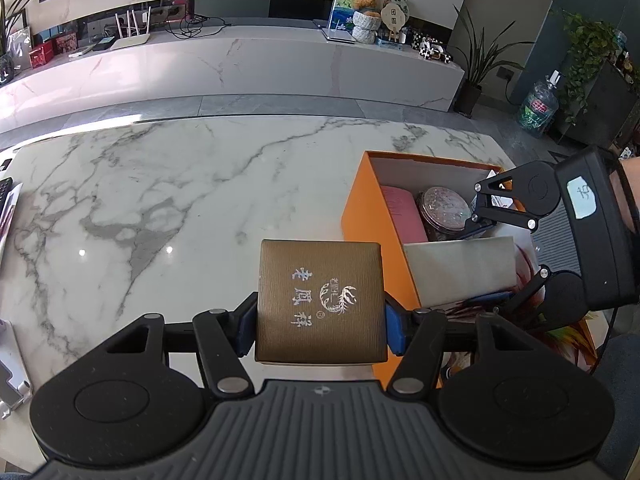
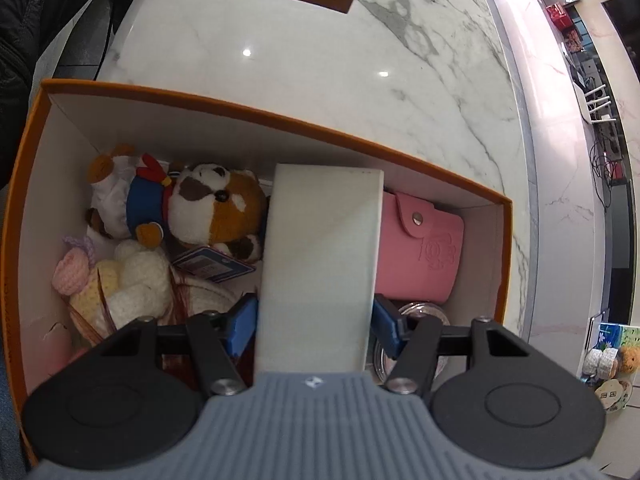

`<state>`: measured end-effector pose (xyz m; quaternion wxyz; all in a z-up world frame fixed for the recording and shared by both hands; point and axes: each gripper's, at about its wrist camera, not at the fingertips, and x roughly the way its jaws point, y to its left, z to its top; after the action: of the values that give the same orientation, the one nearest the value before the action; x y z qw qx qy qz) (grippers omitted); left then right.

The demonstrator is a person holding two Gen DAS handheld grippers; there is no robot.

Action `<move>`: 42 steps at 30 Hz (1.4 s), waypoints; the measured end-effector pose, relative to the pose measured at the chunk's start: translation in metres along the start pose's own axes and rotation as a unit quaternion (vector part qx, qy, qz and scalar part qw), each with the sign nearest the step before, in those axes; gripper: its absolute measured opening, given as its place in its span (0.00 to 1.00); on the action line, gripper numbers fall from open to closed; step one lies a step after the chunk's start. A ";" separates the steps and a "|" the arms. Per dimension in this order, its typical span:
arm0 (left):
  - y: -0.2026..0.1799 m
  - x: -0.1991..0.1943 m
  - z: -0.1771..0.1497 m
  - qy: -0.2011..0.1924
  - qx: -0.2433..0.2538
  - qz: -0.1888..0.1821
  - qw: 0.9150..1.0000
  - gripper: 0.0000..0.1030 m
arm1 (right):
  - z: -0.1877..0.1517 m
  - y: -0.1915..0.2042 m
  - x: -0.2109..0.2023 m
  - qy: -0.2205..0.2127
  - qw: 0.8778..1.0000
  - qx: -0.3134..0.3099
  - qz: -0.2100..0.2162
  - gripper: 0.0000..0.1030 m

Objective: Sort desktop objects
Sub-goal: 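Lower the white box into the shoebox beside the pink wallet with the right tool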

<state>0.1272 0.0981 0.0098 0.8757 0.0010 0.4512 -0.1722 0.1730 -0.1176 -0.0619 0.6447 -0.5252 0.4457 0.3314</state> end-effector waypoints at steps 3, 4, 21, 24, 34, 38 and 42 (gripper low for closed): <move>-0.002 0.001 0.000 0.002 0.002 0.000 1.000 0.68 | 0.004 0.007 0.015 0.021 0.999 -0.020 -0.022 0.61; -0.003 0.002 -0.001 0.002 0.003 -0.001 1.000 0.68 | 0.004 0.007 0.019 0.024 0.999 -0.018 -0.024 0.61; -0.010 0.003 -0.004 0.005 0.011 -0.006 1.000 0.68 | -0.008 -0.023 0.006 -0.025 0.988 0.150 0.018 0.56; -0.008 0.003 -0.005 0.004 0.008 -0.004 1.000 0.68 | -0.007 -0.028 0.004 -0.022 0.986 0.165 0.009 0.40; -0.015 0.002 -0.005 0.005 0.018 -0.007 1.000 0.68 | 0.008 -0.008 0.014 -0.014 0.987 0.159 -0.015 0.29; -0.021 -0.001 -0.002 0.001 0.028 -0.007 1.000 0.68 | 0.010 -0.008 0.013 -0.014 0.987 0.158 -0.020 0.29; -0.028 -0.002 0.002 -0.001 0.039 -0.008 0.999 0.68 | 0.002 -0.009 -0.002 -0.033 0.984 0.173 -0.010 0.26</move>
<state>0.1192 0.0721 0.0171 0.8741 0.0311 0.4431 -0.1966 0.1812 -0.1179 -0.0566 0.7436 -0.3991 0.4696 0.2595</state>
